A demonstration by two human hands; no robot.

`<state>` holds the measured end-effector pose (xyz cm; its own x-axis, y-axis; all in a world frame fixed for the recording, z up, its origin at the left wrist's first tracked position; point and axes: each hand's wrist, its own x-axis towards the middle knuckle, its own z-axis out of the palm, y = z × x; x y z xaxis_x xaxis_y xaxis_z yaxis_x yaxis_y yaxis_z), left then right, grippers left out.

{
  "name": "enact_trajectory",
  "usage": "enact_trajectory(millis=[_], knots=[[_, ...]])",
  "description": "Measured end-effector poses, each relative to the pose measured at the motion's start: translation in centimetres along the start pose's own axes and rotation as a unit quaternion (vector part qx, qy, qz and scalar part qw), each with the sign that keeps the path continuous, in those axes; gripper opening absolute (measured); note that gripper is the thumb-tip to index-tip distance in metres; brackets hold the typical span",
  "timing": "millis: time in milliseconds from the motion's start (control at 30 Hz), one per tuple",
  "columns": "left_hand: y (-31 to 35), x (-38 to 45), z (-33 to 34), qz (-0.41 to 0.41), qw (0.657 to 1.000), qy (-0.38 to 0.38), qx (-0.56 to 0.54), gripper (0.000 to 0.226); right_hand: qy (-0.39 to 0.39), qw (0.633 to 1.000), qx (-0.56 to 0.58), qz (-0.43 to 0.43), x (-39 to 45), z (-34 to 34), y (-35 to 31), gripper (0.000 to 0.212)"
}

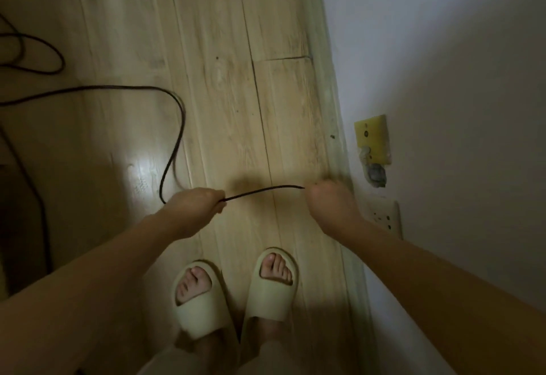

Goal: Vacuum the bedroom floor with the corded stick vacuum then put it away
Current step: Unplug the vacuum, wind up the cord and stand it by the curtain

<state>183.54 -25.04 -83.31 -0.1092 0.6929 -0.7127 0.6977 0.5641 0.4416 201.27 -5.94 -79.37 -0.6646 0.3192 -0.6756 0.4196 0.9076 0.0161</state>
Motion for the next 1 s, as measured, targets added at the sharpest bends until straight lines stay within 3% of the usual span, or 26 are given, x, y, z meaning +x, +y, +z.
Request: enact_trajectory(millis=[100,200,300,433,467,600,633,800,900,1000], knots=[[-3.5,-0.6,0.4,-0.058,0.998,0.002,0.024,0.026,-0.037,0.994,0.029,0.096,2.3,1.4,-0.1,0.025],[-5.8,-0.9,1.4,-0.082,0.997,0.010,-0.001,0.028,-0.077,0.987,0.077,0.117,4.2,3.4,-0.9,0.028],[-6.1,-1.6,2.3,-0.110,0.982,0.028,-0.150,0.031,-0.101,0.975,0.141,0.135,4.9,4.7,-3.1,0.026],[-3.2,-5.8,2.2,-0.124,0.925,0.091,-0.348,0.029,-0.092,0.953,0.260,0.127,2.0,3.7,-5.6,0.010],[-1.9,-7.4,1.4,-0.114,0.912,0.094,-0.382,0.030,-0.075,0.948,0.285,0.117,0.8,2.4,-6.1,0.005],[3.5,-15.0,-3.1,-0.069,0.896,0.045,-0.437,0.033,0.022,0.939,0.342,-0.012,-4.6,-5.7,-8.4,0.043],[4.5,-16.9,-4.4,-0.064,0.895,0.038,-0.439,0.035,0.023,0.939,0.340,-0.050,-5.9,-8.3,-9.2,0.044],[7.5,-28.0,-12.6,-0.053,0.906,0.076,-0.413,0.035,-0.081,0.938,0.289,-0.176,-13.0,-21.5,-12.5,0.012],[9.1,-35.8,-17.9,-0.048,0.904,0.149,-0.397,0.032,-0.096,0.930,0.280,-0.217,-17.6,-29.1,-14.3,0.014],[11.5,-43.2,-21.8,-0.025,0.859,0.263,-0.438,0.032,-0.073,0.915,0.337,-0.208,-22.9,-35.8,-16.3,0.034]])
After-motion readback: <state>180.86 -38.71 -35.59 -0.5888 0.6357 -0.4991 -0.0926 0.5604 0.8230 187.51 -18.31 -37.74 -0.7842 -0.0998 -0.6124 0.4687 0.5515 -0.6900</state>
